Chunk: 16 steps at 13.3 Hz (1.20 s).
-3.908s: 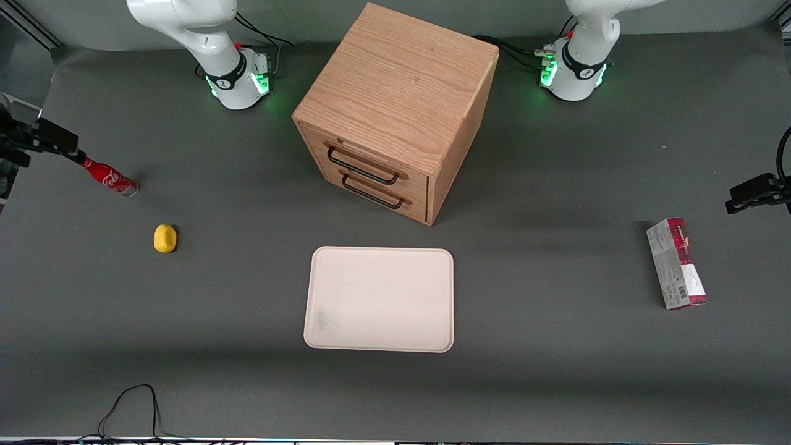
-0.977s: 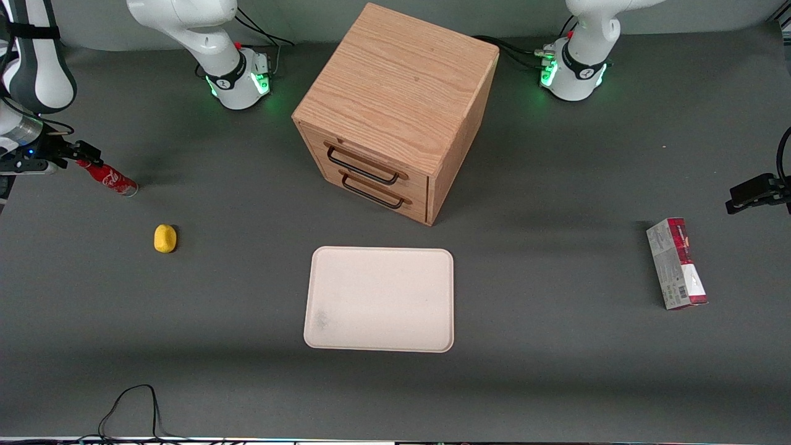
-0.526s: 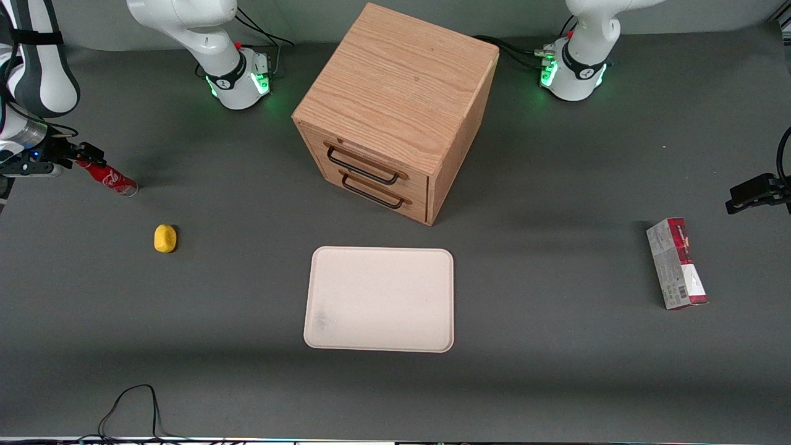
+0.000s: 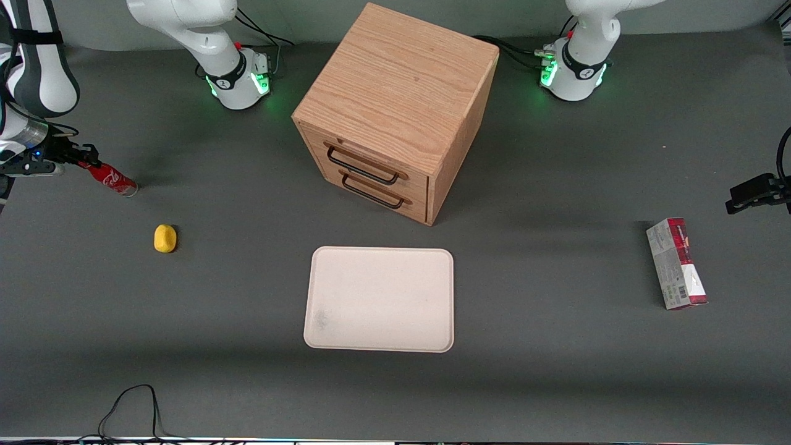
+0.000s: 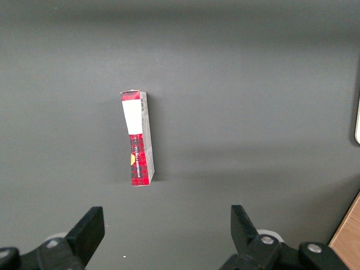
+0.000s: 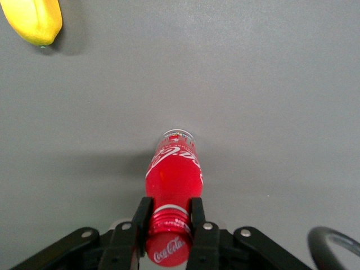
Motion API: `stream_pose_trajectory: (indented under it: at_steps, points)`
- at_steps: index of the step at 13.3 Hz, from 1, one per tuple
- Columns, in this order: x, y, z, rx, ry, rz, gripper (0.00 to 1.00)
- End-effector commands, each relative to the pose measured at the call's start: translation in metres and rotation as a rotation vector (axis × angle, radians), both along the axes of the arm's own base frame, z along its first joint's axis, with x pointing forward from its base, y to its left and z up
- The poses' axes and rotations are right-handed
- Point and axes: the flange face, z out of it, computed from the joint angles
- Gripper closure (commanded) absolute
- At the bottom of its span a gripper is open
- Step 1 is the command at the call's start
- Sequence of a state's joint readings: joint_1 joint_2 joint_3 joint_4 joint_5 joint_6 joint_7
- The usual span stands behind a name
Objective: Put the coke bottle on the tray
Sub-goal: 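Lift the bottle and carry it toward the white tray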
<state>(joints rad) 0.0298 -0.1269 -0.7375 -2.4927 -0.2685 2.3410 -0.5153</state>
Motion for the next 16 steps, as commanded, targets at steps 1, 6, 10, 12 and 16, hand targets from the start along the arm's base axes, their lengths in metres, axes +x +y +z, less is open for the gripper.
stream_pose_trajectory:
  at_steps: [1, 6, 10, 12, 16]
  points:
    - [0.01, 0.001, 0.026, 0.007, 0.002, 0.018, 1.0]
    - [0.049, -0.005, 0.149, 0.013, -0.013, 0.032, 1.0]
    - [0.064, 0.009, 0.265, 0.067, -0.012, 0.042, 1.0]
    - [0.061, 0.01, 0.31, 0.057, -0.035, 0.042, 1.0]
    - [0.084, 0.048, 0.364, 0.021, -0.093, 0.126, 1.0]
